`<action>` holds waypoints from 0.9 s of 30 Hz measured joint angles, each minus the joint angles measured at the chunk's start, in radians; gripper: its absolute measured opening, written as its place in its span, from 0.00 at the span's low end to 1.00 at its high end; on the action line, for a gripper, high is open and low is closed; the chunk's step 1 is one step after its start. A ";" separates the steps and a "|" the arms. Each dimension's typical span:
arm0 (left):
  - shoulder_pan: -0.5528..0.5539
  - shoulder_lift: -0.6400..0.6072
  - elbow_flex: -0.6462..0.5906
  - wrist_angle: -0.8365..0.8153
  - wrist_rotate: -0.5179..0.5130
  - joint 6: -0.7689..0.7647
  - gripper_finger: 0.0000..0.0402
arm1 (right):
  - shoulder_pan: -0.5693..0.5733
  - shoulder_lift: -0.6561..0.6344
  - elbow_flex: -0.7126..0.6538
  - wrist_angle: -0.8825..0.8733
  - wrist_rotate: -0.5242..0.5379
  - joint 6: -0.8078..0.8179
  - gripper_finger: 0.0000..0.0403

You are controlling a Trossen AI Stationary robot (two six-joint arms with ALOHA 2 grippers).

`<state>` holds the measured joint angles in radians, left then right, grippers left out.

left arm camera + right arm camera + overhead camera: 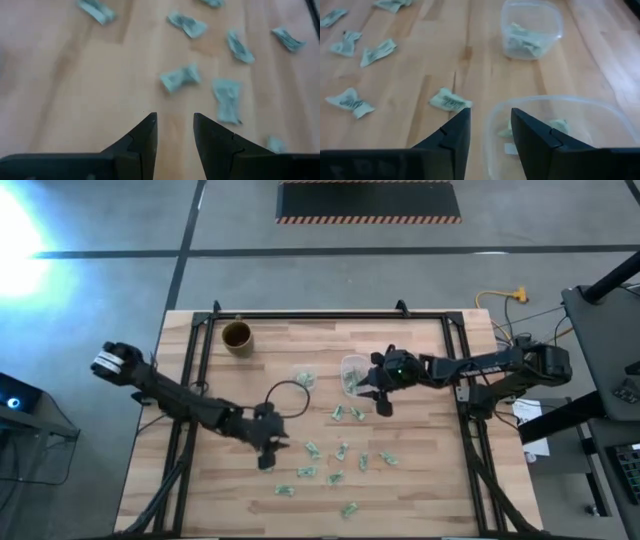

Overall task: Pick and place items into bin
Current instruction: Put the light green stevia packet into the left transparent bin

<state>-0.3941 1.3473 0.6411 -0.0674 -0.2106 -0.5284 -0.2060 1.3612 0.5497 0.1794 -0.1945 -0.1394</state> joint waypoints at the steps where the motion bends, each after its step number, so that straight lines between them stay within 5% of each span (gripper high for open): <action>1: -0.025 0.003 0.000 -0.015 -0.016 -0.037 0.27 | 0.006 0.000 -0.003 0.000 0.000 -0.003 0.32; 11: -0.191 0.021 -0.006 -0.060 -0.114 -0.300 0.27 | 0.048 0.000 -0.016 0.004 0.000 -0.022 0.32; 21: -0.212 0.024 -0.008 -0.345 -0.112 -0.538 0.27 | 0.071 0.000 -0.017 0.019 -0.001 -0.023 0.30; 27: -0.212 0.024 -0.007 -0.333 -0.112 -0.532 0.27 | 0.071 0.000 -0.017 0.020 -0.013 -0.037 0.30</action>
<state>-0.6060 1.3716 0.6345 -0.4006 -0.3229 -1.0599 -0.1345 1.3613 0.5327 0.1997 -0.2073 -0.1768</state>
